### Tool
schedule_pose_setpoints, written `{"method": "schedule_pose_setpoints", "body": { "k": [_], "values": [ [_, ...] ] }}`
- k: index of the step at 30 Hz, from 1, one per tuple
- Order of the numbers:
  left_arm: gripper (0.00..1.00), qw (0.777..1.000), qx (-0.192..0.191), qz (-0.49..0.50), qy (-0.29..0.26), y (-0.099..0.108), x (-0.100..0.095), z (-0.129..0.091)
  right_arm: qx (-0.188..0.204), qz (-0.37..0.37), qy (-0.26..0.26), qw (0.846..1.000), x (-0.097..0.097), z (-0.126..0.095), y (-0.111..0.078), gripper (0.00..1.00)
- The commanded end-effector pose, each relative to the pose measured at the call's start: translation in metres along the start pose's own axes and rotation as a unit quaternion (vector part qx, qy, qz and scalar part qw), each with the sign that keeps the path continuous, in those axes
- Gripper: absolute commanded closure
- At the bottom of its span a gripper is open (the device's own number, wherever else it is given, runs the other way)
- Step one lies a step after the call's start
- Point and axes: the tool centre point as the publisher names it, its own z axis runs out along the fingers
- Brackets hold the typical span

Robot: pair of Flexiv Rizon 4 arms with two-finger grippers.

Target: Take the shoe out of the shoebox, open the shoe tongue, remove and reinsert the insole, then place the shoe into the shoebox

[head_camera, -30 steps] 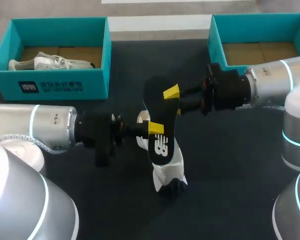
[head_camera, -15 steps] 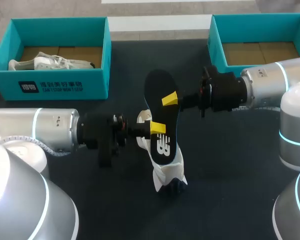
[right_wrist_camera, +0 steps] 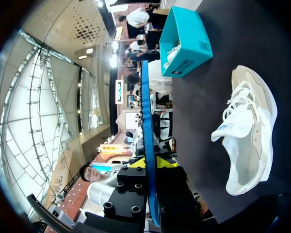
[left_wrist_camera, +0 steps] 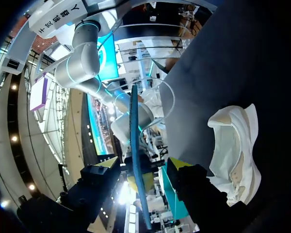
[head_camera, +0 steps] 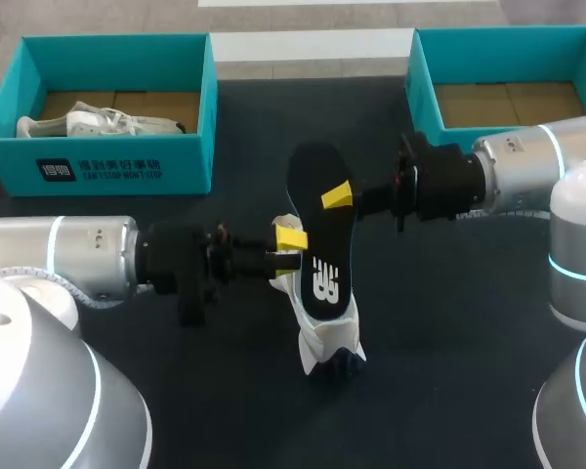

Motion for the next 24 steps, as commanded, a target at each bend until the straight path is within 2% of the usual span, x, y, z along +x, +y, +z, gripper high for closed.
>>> {"method": "schedule_pose_setpoints", "body": {
  "k": [1,6,10,11,12,14,15,19,24],
  "values": [
    [0.00,1.000,-0.014,-0.004,0.009,-0.002,-0.001,-0.021,-0.003,0.004,0.002,1.000,-0.005,-0.001,-0.003,1.00],
    [0.00,0.999,-0.038,-0.019,0.033,0.009,-0.006,-0.030,-0.007,0.006,0.003,1.000,-0.009,-0.001,-0.004,1.00],
    [0.00,0.992,-0.056,-0.054,0.102,0.020,-0.017,-0.030,-0.011,0.007,0.003,1.000,-0.015,-0.001,-0.005,1.00],
    [0.00,0.992,-0.056,-0.054,0.102,0.020,-0.017,-0.030,-0.011,0.007,0.003,1.000,-0.015,-0.001,-0.005,1.00],
    [0.00,0.985,-0.060,-0.068,0.147,0.025,-0.020,-0.031,-0.013,0.008,0.002,1.000,-0.017,-0.001,-0.006,1.00],
    [0.00,0.978,-0.071,-0.085,0.174,0.029,-0.022,-0.030,-0.015,0.009,0.001,1.000,-0.019,0.000,-0.006,1.00],
    [0.00,0.968,-0.087,-0.092,0.217,0.031,-0.023,-0.031,-0.015,0.008,0.001,1.000,-0.020,0.000,-0.007,1.00],
    [0.00,0.947,-0.089,-0.094,0.293,0.033,-0.024,-0.031,-0.016,0.008,0.004,1.000,-0.023,0.002,-0.008,1.00],
    [0.00,0.947,-0.089,-0.094,0.293,0.033,-0.024,-0.031,-0.015,0.008,0.004,1.000,-0.024,0.002,-0.010,1.00]
  ]
}}
